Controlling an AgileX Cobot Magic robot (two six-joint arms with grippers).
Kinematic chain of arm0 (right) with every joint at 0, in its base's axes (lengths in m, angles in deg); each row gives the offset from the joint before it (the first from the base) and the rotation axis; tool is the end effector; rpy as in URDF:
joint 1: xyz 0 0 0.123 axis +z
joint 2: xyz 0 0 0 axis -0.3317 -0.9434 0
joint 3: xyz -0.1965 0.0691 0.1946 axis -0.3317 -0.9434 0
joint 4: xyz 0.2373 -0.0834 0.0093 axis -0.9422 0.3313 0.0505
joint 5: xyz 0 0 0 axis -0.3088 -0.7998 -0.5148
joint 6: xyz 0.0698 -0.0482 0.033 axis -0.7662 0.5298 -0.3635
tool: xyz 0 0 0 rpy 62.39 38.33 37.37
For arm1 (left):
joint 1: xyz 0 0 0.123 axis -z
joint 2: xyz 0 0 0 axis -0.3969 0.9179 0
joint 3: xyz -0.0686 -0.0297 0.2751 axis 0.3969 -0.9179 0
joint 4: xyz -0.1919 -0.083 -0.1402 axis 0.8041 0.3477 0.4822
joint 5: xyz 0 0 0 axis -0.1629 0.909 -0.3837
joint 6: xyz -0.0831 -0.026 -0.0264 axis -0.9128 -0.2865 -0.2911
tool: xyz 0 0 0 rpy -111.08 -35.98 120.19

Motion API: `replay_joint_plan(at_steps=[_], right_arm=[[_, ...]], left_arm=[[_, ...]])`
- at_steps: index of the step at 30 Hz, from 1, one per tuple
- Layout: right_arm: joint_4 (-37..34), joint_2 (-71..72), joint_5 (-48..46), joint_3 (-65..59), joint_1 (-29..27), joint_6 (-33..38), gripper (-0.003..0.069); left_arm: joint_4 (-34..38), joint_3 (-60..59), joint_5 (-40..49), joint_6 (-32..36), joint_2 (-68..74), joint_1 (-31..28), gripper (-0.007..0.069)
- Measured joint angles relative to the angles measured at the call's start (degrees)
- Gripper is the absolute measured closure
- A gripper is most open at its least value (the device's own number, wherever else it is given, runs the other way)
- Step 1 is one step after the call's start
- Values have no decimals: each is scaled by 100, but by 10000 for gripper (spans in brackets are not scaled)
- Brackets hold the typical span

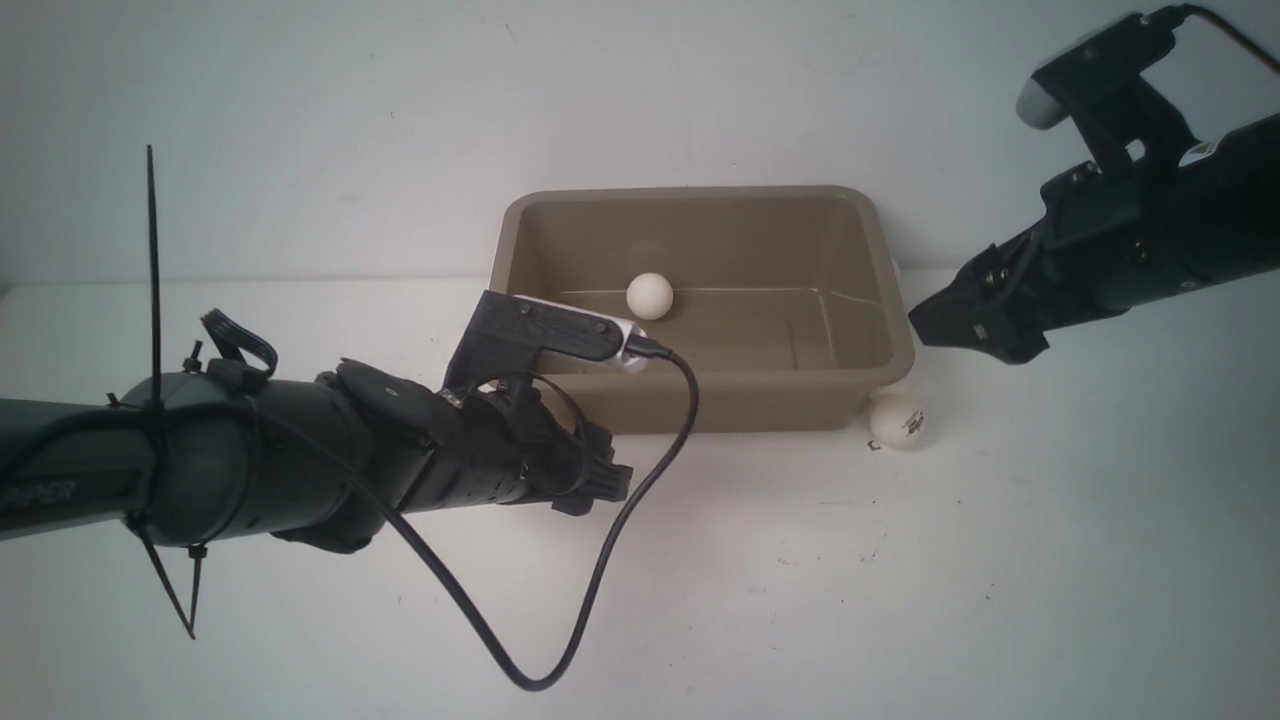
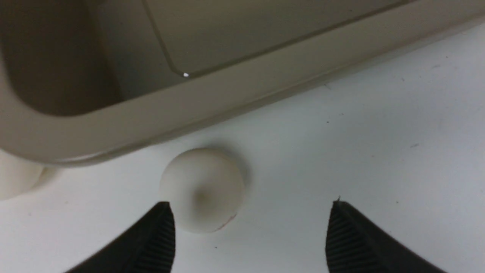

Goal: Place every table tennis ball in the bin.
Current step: Use the left arm to clamp the table tennis ball closest to it

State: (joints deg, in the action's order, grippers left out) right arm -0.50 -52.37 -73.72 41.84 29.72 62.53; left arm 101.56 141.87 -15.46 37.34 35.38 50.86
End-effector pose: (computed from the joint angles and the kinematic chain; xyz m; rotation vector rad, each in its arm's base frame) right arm 0.3140 0.0918 0.3014 -0.8795 2.2947 0.3713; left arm 0.3187 -0.1618 0.1666 0.3431 2.3310 -0.2742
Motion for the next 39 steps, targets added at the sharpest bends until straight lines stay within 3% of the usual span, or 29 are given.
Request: replay_joint_plan(at_steps=[39], right_arm=[[-129,0,-48,0,0,211,102]], left_arm=[[140,185,-398,0,642,0,148]])
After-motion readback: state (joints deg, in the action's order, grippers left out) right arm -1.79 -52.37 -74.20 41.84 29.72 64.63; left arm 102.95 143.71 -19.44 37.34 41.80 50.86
